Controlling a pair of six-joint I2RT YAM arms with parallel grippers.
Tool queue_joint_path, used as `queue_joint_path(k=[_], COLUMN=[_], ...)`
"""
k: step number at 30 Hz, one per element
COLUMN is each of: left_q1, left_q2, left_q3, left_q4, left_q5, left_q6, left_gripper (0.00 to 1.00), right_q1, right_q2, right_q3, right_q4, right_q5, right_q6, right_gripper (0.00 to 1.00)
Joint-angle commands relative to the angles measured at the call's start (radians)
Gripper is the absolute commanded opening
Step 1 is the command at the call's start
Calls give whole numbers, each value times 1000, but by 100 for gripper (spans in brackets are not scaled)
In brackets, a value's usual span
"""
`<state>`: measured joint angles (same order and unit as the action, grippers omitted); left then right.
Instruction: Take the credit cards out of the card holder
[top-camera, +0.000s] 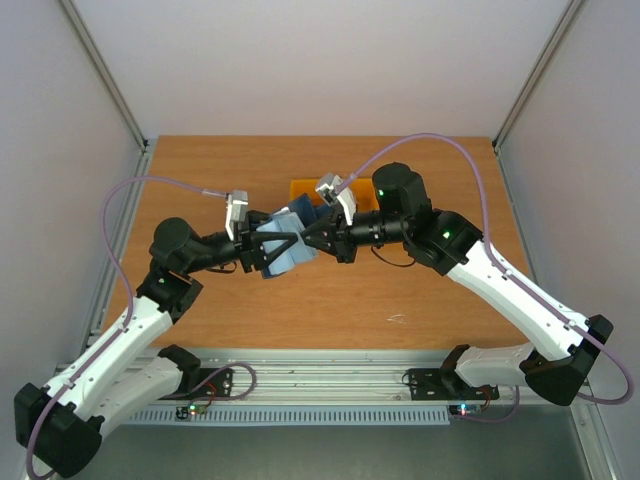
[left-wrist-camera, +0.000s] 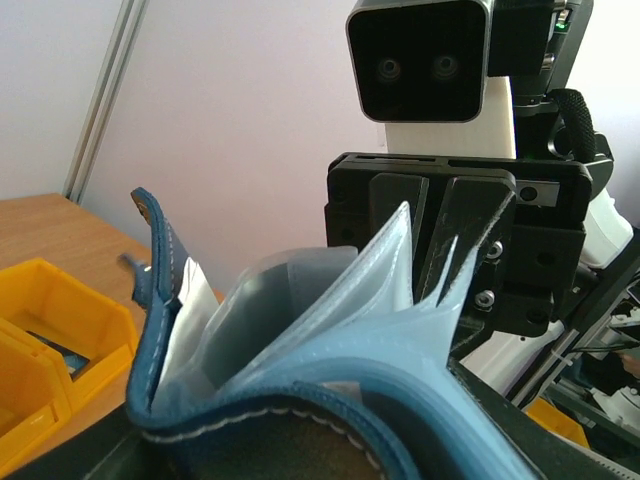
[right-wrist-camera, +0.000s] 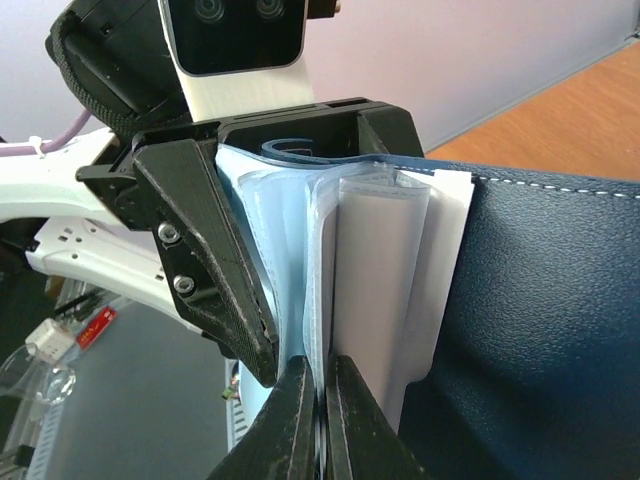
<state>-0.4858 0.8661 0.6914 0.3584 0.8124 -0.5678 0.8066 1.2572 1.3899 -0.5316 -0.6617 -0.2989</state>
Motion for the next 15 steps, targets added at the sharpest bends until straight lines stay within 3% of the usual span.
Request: queue_joint_path(k=[1,7,12,15], left_q1=[-8,-7,-6,-5], left_q2=[10,9,7,4], left_q3=[4,1,-2,-3], left_q4=[27,39,60,68], left_q5=[-42,-35,-27,-27], left_q6=[20,21,8,-2], left_gripper=[50,2,0,0], right_q1=[62,62,57,50], right_q2=[6,-31,-64,-93], right_q3=[29,15,-4,-21], right_q4=[-19,-3,-3,-10], right_q5=[-168,-169,-84,-38], right_q6=[-51,-61,-66,-60], right_gripper=[1,1,3,13])
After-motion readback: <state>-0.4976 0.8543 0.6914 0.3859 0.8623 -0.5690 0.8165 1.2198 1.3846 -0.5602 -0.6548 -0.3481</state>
